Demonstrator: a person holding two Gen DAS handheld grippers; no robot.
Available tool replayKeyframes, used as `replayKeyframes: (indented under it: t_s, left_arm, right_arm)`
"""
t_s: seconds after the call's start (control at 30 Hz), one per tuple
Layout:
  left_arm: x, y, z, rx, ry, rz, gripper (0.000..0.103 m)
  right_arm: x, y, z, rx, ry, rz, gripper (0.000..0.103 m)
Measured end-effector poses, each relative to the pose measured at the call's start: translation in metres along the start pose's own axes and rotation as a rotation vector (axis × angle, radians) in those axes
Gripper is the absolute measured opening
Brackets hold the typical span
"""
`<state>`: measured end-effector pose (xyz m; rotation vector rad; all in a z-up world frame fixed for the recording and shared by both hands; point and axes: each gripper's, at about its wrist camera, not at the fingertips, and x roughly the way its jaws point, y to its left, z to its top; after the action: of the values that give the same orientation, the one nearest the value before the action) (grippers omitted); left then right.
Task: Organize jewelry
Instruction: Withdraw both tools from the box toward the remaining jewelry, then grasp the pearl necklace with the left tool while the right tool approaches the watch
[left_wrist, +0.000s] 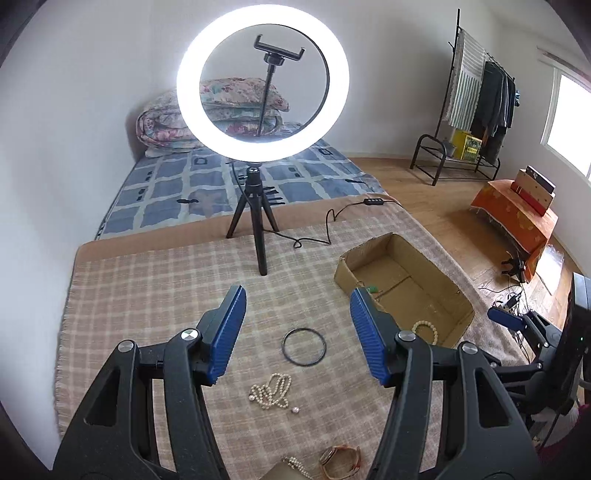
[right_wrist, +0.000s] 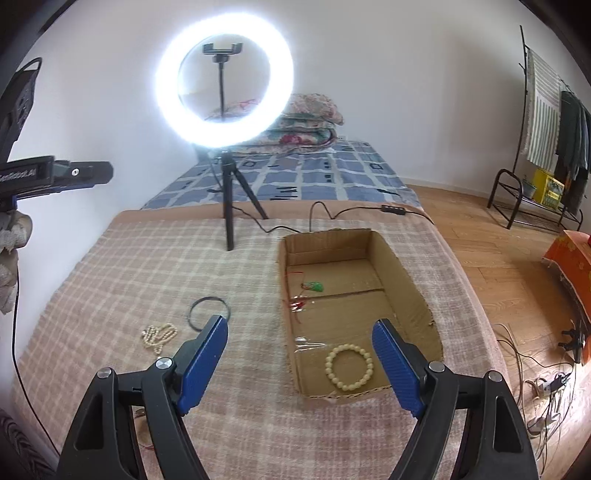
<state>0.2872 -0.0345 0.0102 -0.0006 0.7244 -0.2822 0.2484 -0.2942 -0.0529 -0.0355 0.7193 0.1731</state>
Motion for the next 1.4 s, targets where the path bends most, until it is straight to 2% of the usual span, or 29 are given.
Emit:
replayKeyframes:
  t_s: [0.2, 0.47, 0.6, 0.77, 1.0, 1.13, 1.4]
  left_arm:
    - [-0.016, 0.024, -0.033, -0.014, 0.023, 0.013, 0.060]
    - [0.006, 0.049, -0.068, -0.062, 0.097, -0.014, 0.060]
    - [0.024, 0.049, -0.080, -0.061, 0.135, -0.046, 0.051]
    - [0.055, 0.047, -0.092, -0.058, 0.205, -0.088, 0.046]
    - [0.100, 0.046, -0.108, -0.057, 0.312, -0.105, 0.043]
    - [0.115, 0.044, -0.115, -0.046, 0.343, -0.114, 0.043]
    - [0.144, 0.038, -0.127, -0.013, 0.395, -0.105, 0.043]
  right_arm:
    - [0.000, 0.020, -0.009, -0.037, 0.020, 0.037, 0.080]
    - [0.003, 0.046, -0.032, -0.103, 0.070, 0.089, 0.077]
    - [0.011, 0.058, -0.045, -0.112, 0.117, 0.147, 0.074]
    - [0.023, 0.078, -0.062, -0.142, 0.185, 0.214, 0.069]
    - [0.042, 0.099, -0.079, -0.171, 0.271, 0.279, 0.060]
    - [0.055, 0.105, -0.089, -0.188, 0.321, 0.288, 0.052]
    - [0.075, 0.114, -0.101, -0.200, 0.398, 0.337, 0.045]
